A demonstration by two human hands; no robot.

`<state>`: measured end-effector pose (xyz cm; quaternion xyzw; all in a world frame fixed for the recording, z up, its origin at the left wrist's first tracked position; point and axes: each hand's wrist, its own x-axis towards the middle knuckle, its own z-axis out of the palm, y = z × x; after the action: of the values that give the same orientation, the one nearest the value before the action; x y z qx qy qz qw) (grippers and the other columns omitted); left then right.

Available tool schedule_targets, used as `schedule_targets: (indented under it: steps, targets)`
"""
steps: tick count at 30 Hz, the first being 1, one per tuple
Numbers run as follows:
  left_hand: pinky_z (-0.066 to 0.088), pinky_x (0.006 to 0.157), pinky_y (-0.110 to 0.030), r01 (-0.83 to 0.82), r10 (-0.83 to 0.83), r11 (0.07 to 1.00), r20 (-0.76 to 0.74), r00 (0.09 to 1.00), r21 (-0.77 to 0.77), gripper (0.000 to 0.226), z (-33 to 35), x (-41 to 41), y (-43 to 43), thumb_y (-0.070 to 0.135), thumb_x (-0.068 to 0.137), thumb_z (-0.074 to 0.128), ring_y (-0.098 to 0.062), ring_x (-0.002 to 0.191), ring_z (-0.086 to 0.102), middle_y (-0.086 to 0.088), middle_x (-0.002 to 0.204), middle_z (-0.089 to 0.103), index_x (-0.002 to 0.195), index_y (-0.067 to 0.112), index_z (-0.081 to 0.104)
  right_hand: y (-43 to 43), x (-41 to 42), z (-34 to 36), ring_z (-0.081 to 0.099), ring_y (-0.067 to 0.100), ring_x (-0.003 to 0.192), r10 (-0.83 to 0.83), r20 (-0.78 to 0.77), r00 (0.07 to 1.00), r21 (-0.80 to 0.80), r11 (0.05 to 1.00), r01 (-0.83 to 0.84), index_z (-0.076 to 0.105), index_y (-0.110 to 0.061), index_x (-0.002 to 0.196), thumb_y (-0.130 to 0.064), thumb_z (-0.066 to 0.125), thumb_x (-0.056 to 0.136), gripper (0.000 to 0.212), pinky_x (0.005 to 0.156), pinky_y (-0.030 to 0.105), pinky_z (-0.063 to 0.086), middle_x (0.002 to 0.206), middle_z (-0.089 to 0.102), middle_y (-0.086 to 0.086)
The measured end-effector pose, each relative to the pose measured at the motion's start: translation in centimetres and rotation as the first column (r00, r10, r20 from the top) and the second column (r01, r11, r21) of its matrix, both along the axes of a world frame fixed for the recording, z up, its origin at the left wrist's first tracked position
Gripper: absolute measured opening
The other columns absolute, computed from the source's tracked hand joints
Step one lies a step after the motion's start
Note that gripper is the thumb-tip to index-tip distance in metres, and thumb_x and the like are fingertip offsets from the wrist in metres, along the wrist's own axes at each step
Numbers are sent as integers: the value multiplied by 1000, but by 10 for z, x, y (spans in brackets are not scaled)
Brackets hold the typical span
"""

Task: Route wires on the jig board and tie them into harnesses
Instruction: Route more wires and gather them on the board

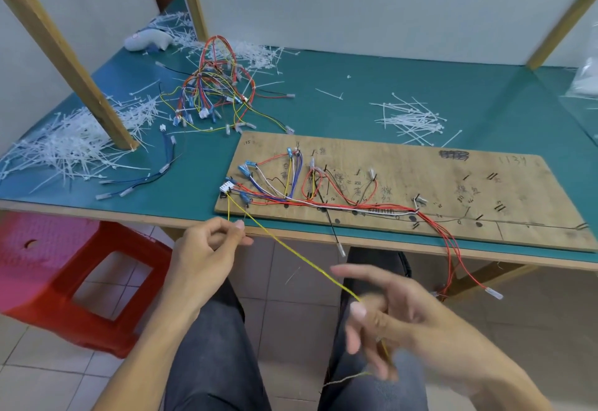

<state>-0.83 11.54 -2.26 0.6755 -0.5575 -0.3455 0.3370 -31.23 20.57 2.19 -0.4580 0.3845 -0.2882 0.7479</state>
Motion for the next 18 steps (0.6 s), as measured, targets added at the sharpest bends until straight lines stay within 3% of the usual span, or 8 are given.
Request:
schedule_targets:
  steps: [3, 6, 8, 9, 11, 13, 16, 18]
  targets:
    - [55, 80, -37, -29, 29, 1000, 48, 998, -10, 28, 5, -2, 4, 48, 104, 59, 1, 72, 72, 20, 77, 77, 87, 28, 70, -5, -21, 3, 58, 28, 60, -209, -2, 978, -39, 977, 209, 65, -10, 132, -18, 71, 102, 31, 48, 32, 50, 89, 64, 24]
    - [52, 63, -34, 26, 102, 966, 474, 875, -256, 29, 21, -7, 12, 47, 103, 56, -17, 64, 69, 15, 64, 69, 82, 28, 60, -17, -37, 4, 63, 27, 67, -377, -78, 923, -60, 926, 373, 75, -2, 110, -20, 72, 94, 24, 54, 32, 55, 92, 65, 22]
    - [47, 65, -33, 201, 108, 878, 589, 801, -435, 19, 36, -25, 17, 43, 105, 54, -19, 81, 64, 13, 84, 67, 98, 29, 66, -24, -48, 2, 70, 30, 80, -392, -68, 917, -6, 920, 393, 75, -2, 114, -21, 70, 94, 27, 65, 37, 61, 102, 70, 24]
    - [50, 76, -35, 322, 39, 827, 619, 784, -460, 22, 39, -39, 19, 41, 104, 53, -18, 95, 62, 8, 100, 69, 111, 27, 68, -27, -52, 1, 72, 33, 88, -386, -47, 921, 16, 922, 387, 75, -2, 117, -17, 67, 96, 27, 72, 41, 64, 109, 71, 27]
    - [44, 106, -39, 548, -132, 731, 704, 698, -406, 39, 35, -71, 23, 40, 105, 51, -21, 124, 56, 2, 133, 65, 136, 21, 64, -34, -60, 0, 74, 37, 98, -381, -42, 924, 12, 924, 381, 74, -1, 120, -5, 63, 98, 24, 81, 45, 65, 117, 71, 31]
    - [32, 123, -46, 672, -218, 675, 789, 575, -303, 52, 23, -99, 25, 42, 108, 46, -23, 146, 43, -1, 158, 50, 154, 18, 51, -43, -62, -2, 76, 39, 100, -416, -86, 905, -32, 909, 415, 73, 0, 118, 5, 60, 98, 24, 80, 43, 66, 115, 72, 31]
    - [18, 130, -50, 710, -294, 689, 837, 461, -149, 66, 4, -119, 18, 47, 111, 34, -21, 163, 12, -3, 175, 19, 168, 14, 23, -59, -56, -1, 78, 38, 100, -500, -145, 854, -131, 865, 484, 72, 1, 115, 1, 63, 99, 19, 77, 40, 67, 109, 77, 24]
    - [15, 131, -50, 713, -318, 693, 843, 434, -105, 69, -6, -124, 8, 47, 111, 32, -20, 164, 3, -4, 177, 9, 169, 13, 15, -69, -50, 2, 79, 34, 98, -520, -176, 836, -175, 852, 493, 74, -3, 114, -5, 65, 99, 18, 73, 36, 67, 106, 80, 18]
